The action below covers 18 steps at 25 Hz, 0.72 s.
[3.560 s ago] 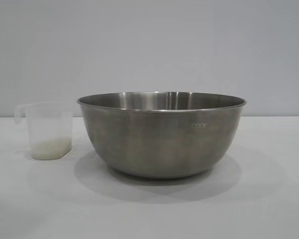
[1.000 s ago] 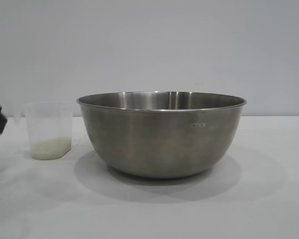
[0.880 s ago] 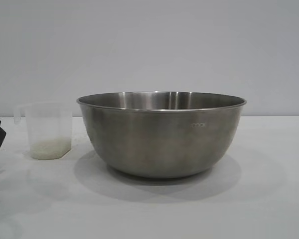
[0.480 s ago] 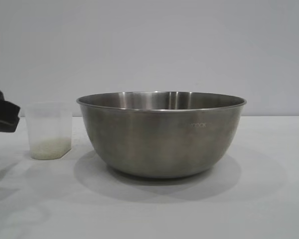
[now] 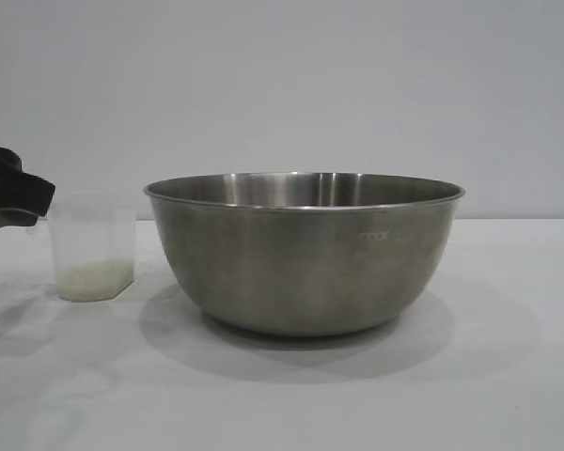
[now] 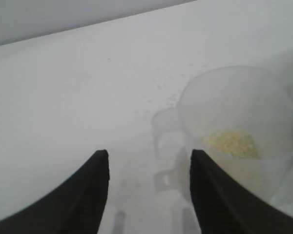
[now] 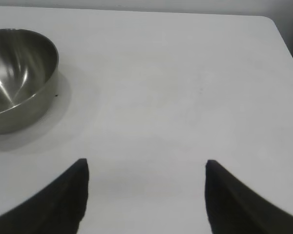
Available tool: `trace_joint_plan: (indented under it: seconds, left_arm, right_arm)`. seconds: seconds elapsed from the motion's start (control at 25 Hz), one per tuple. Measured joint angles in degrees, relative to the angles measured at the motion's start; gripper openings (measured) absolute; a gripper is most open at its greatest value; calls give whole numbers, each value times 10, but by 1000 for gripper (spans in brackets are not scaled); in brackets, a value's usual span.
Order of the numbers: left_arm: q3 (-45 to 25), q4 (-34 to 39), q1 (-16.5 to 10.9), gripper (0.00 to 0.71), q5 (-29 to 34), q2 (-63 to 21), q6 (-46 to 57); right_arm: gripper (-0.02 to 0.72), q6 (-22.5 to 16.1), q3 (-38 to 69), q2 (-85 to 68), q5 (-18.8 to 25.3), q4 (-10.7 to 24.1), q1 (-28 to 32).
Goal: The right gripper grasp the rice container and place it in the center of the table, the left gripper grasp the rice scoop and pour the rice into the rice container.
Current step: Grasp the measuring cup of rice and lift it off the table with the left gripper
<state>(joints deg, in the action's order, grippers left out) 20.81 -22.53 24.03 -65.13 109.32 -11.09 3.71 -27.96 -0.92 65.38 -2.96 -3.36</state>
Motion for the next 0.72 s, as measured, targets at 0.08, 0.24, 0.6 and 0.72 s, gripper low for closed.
trace_joint_plan:
  seconds: [0.08,0.24,0.6,0.72]
  left_arm:
    - [4,20,-5,362,-1,9,0]
    - [6,45,-6,362,-1,19,0]
    - [23,45,-6,362,-4,45,-1]
    - [38,45,-6,362,-4,61,-1]
  right_arm:
    - [414,0,0,0,0,0,0]
    - [414,0,0,0,0,0,0]
    - [414,0,0,0,0,0,0]
    - [414,0,0,0,0,0,0]
